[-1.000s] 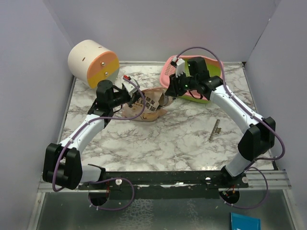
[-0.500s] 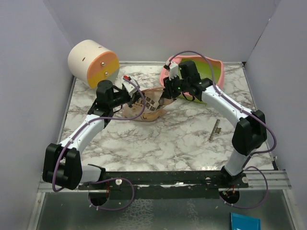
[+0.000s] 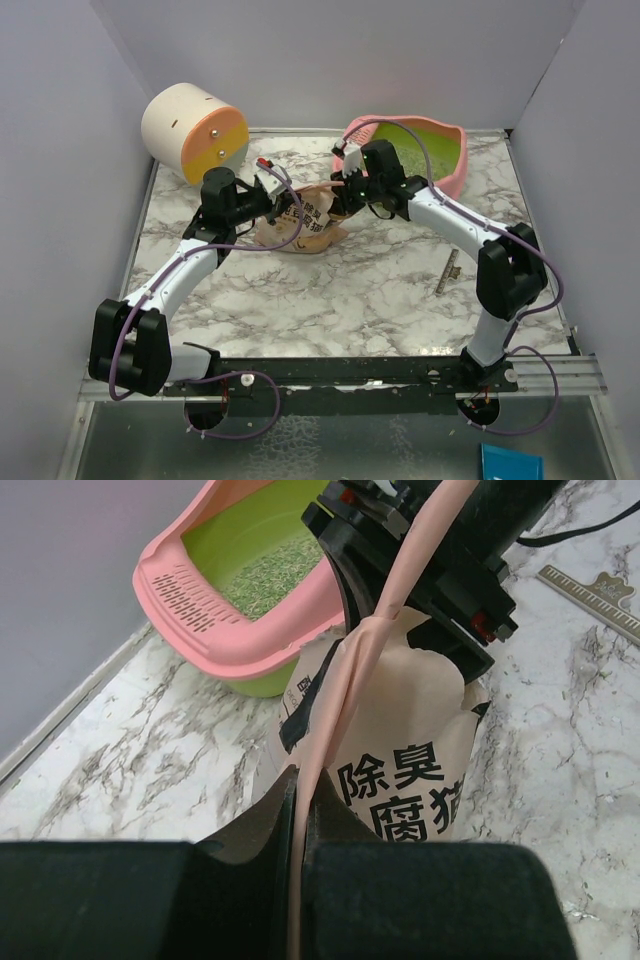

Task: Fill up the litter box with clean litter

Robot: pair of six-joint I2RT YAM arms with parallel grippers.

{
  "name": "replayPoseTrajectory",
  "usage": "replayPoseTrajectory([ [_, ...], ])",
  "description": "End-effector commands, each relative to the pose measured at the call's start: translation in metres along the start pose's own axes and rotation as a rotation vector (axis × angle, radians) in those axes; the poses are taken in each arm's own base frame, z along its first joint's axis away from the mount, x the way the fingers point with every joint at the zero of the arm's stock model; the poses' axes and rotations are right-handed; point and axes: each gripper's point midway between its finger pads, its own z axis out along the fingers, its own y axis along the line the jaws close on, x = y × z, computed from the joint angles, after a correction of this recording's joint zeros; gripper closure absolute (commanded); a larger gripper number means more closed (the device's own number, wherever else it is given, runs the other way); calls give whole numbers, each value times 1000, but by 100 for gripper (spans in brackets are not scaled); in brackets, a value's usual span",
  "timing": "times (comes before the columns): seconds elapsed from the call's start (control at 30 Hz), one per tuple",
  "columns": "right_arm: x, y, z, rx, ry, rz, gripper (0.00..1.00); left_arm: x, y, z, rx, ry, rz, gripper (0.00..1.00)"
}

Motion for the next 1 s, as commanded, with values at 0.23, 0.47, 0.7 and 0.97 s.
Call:
replayPoseTrajectory([
  [0.23,15,42,27,-223,-141,138,99,-34,-11,3,63,-105,75,100],
  [0.47,4,50,23,-309,-246,260,99,-30,-9,4,50,-96,77,100],
  [0.7,3,49,10,-477,-338,402,99,-28,-7,4,43,-92,82,100],
  [0.97,-7,47,-4,-526,-419,431,99,-28,-7,4,40,-91,85,100],
])
